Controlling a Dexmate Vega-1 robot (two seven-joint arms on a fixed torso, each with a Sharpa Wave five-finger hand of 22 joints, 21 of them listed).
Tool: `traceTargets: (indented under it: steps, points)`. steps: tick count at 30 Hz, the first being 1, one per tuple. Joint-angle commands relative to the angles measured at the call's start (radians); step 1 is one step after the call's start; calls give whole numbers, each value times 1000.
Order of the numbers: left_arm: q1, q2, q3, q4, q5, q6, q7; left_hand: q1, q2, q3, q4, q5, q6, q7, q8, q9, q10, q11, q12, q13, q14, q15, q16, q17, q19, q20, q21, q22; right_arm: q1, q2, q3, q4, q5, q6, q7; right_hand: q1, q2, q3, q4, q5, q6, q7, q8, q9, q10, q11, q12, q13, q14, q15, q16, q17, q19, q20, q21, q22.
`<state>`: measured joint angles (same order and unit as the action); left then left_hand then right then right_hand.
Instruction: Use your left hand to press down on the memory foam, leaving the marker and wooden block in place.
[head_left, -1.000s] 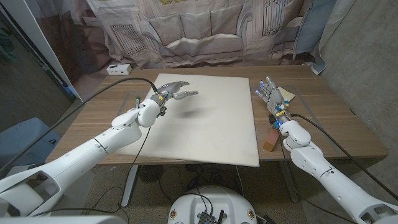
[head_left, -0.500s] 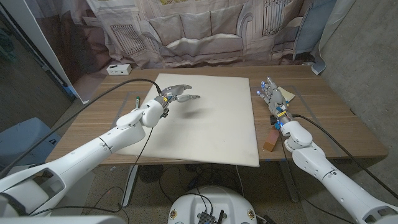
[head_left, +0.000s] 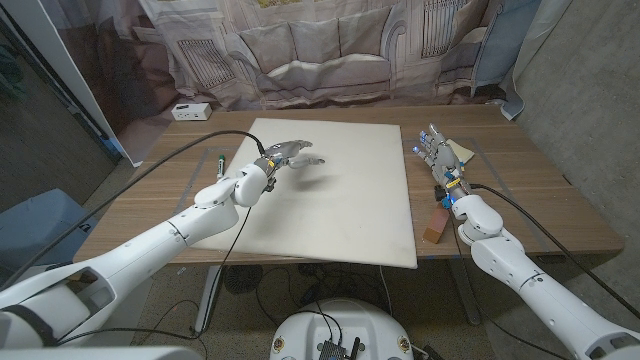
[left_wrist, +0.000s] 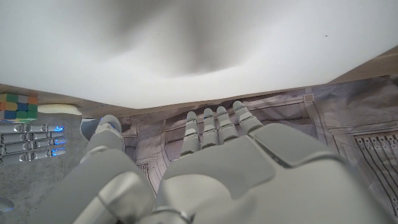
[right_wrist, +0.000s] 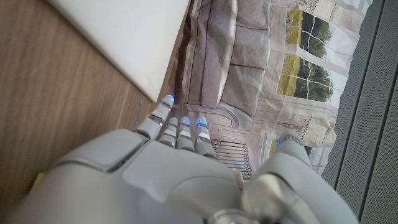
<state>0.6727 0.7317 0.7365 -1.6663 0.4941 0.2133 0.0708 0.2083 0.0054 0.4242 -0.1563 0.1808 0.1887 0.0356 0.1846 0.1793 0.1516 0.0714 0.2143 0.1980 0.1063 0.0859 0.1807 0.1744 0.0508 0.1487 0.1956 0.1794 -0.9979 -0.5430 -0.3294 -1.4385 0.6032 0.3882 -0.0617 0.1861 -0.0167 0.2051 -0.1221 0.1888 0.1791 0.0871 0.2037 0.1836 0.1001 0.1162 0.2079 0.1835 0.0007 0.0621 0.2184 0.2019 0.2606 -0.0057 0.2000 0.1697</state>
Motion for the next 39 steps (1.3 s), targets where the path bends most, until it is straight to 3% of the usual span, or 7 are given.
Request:
traceTargets:
  steps: [1,3,8,19,39]
  points:
    - [-20,-19,25,36,8,11,-13,16,1,9,1,-1,0,8,3,6,-4,2,-2,5,-4,4,1,5,-6,-13,-4,2,-1,12,3,11,-13,35,-7,7,6,0,-5,1,21,-3,8,2,17,4,11,4,16,3,6,5,13,-2,6,3]
    - [-19,-25,22,48,-7,6,-9,21,-1,9,1,-3,-55,3,-12,6,-11,4,-4,6,-8,6,2,5,-7,-16,-2,2,1,12,3,10,-13,34,-7,8,6,0,-6,1,27,-14,9,2,17,4,9,4,16,2,5,4,14,-3,5,2]
    - [-24,-28,30,52,-4,24,-14,23,-2,9,2,-3,-68,1,-12,6,-20,14,-6,6,-9,10,3,5,1,-16,2,2,6,10,2,17,-15,38,0,8,7,0,-6,1,32,-18,9,2,12,7,6,4,13,7,3,4,12,-1,4,2]
    - [-34,-39,48,70,-3,37,-17,26,-2,8,5,-4,-32,14,7,6,-9,4,0,7,0,3,8,5,10,-18,6,3,15,8,1,28,-4,26,14,7,7,-1,-5,1,30,-9,6,2,10,13,3,4,11,11,1,5,10,1,1,2]
    - [-46,-51,74,98,-17,38,-35,33,4,11,6,-4,-15,21,12,6,9,-10,7,7,16,-1,12,4,18,-26,9,3,23,-1,2,20,-8,16,13,6,9,-3,-4,1,30,-13,2,2,14,9,2,5,13,14,0,6,8,6,-1,3]
